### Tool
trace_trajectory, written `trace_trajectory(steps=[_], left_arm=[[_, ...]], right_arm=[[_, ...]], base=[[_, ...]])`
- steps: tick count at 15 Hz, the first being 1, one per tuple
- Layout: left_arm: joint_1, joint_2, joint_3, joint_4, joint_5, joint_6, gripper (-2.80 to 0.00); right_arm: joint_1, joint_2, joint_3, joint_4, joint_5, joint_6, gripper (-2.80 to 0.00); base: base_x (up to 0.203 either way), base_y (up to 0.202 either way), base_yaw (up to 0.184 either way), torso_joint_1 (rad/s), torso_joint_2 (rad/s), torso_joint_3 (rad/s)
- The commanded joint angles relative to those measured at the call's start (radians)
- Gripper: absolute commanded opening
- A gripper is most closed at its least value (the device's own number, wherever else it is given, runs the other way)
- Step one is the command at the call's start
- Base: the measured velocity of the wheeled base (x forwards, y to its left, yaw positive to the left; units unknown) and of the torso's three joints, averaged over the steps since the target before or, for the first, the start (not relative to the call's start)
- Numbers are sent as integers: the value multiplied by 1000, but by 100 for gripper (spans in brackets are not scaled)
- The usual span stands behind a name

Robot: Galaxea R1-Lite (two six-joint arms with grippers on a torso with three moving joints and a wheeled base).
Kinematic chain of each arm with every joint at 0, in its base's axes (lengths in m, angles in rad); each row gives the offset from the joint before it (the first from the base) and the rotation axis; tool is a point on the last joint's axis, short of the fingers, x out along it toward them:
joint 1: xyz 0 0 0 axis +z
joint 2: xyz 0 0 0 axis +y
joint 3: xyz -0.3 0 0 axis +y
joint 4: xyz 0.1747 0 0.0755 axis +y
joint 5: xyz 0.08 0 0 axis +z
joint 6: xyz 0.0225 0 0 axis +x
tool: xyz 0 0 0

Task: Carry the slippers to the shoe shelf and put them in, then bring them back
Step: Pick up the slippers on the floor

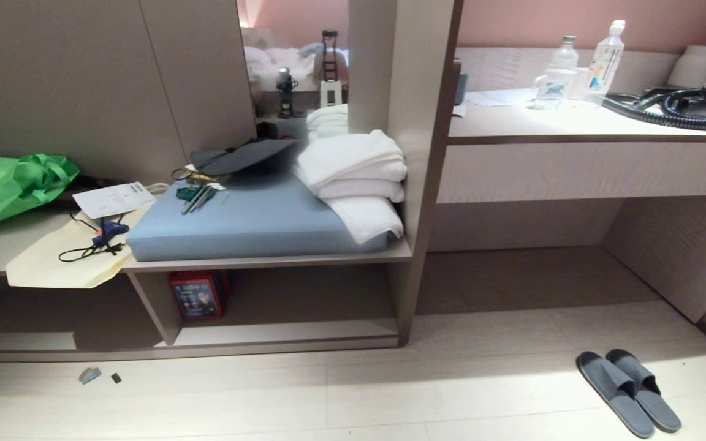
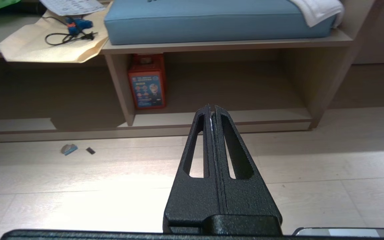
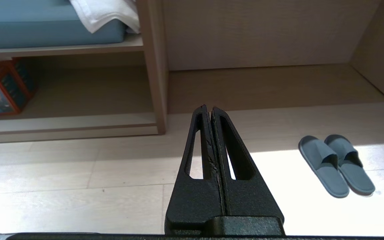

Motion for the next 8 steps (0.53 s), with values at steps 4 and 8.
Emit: trace_trajectory(steps=[4, 8], left_arm=[[0, 1, 0, 0, 0, 0, -280], [0, 1, 0, 0, 0, 0, -280]], right_arm=[[0, 1, 0, -1, 0, 1, -280], [0, 0, 0, -1, 0, 1, -280]], base=[[0, -198, 4, 3, 2, 2], [0, -194, 2, 2, 2, 2]])
